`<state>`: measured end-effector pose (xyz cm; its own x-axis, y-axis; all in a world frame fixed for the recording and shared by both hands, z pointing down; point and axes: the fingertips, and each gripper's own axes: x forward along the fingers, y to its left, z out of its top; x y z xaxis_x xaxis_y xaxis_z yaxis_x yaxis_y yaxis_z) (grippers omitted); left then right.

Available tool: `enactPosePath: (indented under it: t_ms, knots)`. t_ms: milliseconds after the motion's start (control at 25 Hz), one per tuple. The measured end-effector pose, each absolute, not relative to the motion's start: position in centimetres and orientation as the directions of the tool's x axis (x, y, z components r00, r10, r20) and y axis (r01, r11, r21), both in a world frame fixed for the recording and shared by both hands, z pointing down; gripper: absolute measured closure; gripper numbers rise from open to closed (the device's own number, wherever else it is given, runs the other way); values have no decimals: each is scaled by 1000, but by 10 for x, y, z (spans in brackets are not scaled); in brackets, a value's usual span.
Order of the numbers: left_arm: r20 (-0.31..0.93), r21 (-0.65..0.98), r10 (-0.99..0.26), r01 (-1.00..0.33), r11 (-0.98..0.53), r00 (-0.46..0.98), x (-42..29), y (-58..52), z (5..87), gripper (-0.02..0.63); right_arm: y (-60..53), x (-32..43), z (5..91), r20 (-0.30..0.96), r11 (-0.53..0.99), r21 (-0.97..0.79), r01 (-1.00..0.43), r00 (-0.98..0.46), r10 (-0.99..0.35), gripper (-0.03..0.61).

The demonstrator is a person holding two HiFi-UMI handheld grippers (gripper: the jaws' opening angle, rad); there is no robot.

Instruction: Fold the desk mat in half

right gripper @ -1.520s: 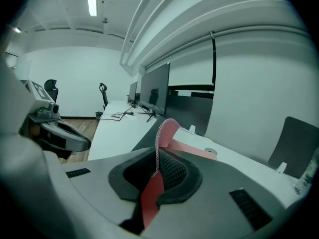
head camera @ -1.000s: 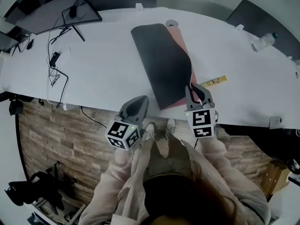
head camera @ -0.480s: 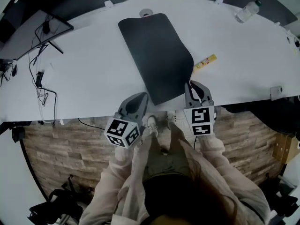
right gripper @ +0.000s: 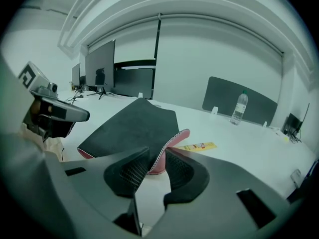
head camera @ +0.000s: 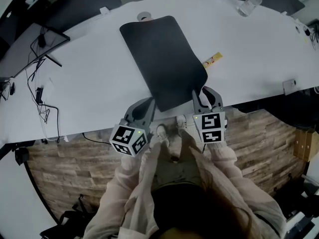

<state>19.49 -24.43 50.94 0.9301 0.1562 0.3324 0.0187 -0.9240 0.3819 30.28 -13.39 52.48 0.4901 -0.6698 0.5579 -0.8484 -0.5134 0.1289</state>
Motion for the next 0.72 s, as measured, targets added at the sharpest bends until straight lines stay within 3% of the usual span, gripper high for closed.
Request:
enactPosePath:
  t_ms: [160,400,720]
  knots:
    - [320,381,167,35,-924,933,197,-246,504,586,-127,299,521,559,-549,69,-833,489,-670,434]
    - [296,368,198,80,-926,934,204,-240,494,585,-102,294,516,577,-595,84,-800,526,-625,296]
    - [276,355,206,99,-930,939,209,-228,479,585,-83,296,491,543,-609,92,-788,553,-632,278]
